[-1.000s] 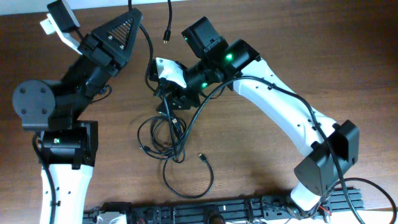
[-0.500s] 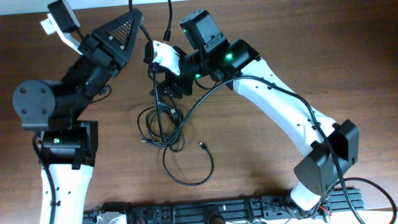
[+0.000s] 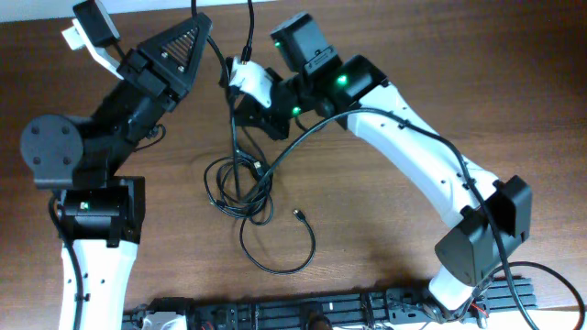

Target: Untangle cables

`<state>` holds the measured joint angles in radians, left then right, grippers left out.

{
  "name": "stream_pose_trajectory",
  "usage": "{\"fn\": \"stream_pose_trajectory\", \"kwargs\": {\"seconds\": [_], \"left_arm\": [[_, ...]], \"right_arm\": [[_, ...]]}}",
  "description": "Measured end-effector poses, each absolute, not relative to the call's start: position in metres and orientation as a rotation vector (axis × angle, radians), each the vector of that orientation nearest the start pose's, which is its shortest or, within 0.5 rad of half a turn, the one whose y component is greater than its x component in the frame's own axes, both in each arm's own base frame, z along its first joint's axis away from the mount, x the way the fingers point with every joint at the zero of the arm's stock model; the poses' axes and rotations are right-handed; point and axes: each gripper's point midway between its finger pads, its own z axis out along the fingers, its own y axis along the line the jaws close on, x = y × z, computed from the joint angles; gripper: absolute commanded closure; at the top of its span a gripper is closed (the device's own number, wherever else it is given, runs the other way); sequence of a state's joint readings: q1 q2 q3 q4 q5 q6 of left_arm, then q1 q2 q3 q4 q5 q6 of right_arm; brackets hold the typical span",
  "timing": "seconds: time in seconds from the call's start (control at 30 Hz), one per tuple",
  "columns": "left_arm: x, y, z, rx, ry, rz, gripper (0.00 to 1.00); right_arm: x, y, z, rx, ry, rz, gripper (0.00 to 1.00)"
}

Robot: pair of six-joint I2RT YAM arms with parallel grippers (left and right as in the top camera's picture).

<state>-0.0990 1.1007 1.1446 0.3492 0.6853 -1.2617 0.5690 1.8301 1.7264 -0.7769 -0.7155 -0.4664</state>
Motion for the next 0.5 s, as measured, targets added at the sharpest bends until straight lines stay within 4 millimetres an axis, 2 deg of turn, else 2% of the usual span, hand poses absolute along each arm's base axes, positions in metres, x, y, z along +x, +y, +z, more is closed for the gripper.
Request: {"fn": "stream_pose_trajectory", "kwargs": {"seconds": [0.03,0.13,0.2,0.23,0.27,0.33,0.4,0.5], "left_arm": [[0.322,-0.142,0.498,-0.129,1.437,-1.550,0.94],[0.323,-0.143,0.495,-0.126,1.451,-1.554,0.66],[0.321,-0.143,0.498,-0.121,1.441,-1.562,0.58],[0.320,-0.143,0.499,-0.117,1.439,-1.562,0.48],[0.320,-0.142,0.499,-0.114,1.439,-1.559,0.43],[0.320,-0.140,0.497,-0.113,1.447,-1.559,0.36],[0.320,-0.139,0.496,-0.104,1.458,-1.553,0.35],[0.322,-0.138,0.485,-0.116,1.511,-1.551,0.33]], "right_arm": [[0.337,0.341,0.245,-1.407,1.905,0.917,0.96],[0.355,0.313,0.242,-1.305,2.000,0.917,0.96],[0.367,0.286,0.234,-1.222,2.102,0.903,0.96],[0.373,0.272,0.232,-1.175,2.143,0.895,0.96],[0.378,0.261,0.230,-1.140,2.171,0.890,0.96],[0.387,0.242,0.228,-1.080,2.209,0.877,0.96],[0.395,0.227,0.230,-1.031,2.223,0.862,0.96],[0.398,0.211,0.246,-0.986,2.198,0.838,0.96]]}}
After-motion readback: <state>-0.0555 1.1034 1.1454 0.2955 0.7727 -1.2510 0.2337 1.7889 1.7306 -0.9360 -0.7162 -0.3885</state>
